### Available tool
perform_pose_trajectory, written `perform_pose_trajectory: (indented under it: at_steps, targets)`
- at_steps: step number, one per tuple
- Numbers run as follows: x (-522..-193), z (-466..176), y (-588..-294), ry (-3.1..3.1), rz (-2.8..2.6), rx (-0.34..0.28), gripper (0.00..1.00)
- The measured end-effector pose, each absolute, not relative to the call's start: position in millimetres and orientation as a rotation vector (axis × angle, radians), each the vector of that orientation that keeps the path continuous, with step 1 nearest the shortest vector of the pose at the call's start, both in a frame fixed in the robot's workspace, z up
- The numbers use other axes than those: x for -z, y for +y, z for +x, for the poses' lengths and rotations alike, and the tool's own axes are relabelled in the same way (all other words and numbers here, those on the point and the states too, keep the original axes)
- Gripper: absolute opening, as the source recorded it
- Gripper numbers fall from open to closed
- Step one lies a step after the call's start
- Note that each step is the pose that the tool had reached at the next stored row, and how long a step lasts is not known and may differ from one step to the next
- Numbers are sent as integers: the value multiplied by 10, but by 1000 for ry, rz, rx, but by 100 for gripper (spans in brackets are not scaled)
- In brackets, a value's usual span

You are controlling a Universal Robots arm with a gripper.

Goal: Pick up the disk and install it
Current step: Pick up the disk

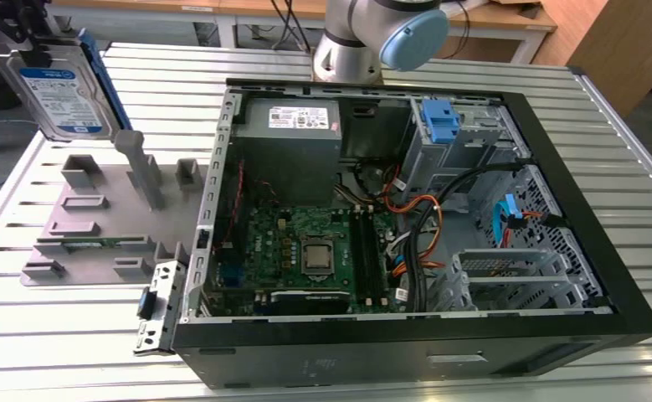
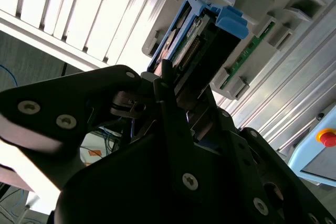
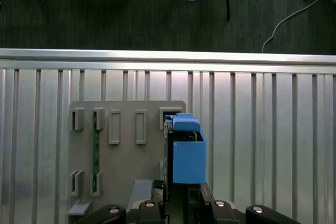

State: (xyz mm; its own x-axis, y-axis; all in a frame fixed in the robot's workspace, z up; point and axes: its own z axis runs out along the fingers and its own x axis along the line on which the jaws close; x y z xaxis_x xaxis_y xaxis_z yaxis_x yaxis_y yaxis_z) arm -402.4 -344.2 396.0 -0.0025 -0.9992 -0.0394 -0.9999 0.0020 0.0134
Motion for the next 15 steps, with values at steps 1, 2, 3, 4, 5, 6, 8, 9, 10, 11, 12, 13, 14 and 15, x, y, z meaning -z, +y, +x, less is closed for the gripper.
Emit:
perform_pose_trajectory:
  at_steps: [1,2,3,4,5,6,8,9,10,11,12,13,14,15]
  targets:
    - [-3975,-4024,-3442,2211,-2206,-58,35]
    - [-3990,-4024,-3442,2210,-2206,-58,35]
    - [-4007,-4024,-3442,2210,-2205,-58,35]
    - [-4023,-4024,-3442,2210,-2206,-58,35]
    - [-4036,-4024,-3442,2210,-2206,-58,35]
    - [-4048,-4024,-3442,2210,-2206,-58,35]
    - [-4070,-4024,-3442,2210,-2205,-58,35]
    - [-4079,-4024,-3442,2210,-2205,-58,35]
    - [-4090,-4024,-3442,2210,-2206,-58,35]
    - [-4102,-4024,-3442,2210,-2206,-58,35]
    - [-4116,-4024,-3442,2210,-2205,-58,35]
    - [-4131,-4024,-3442,2210,-2206,-58,35]
    - [-4143,-4024,-3442,2210,-2206,-58,35]
    - [-4155,-4024,-3442,2210,-2205,-58,35]
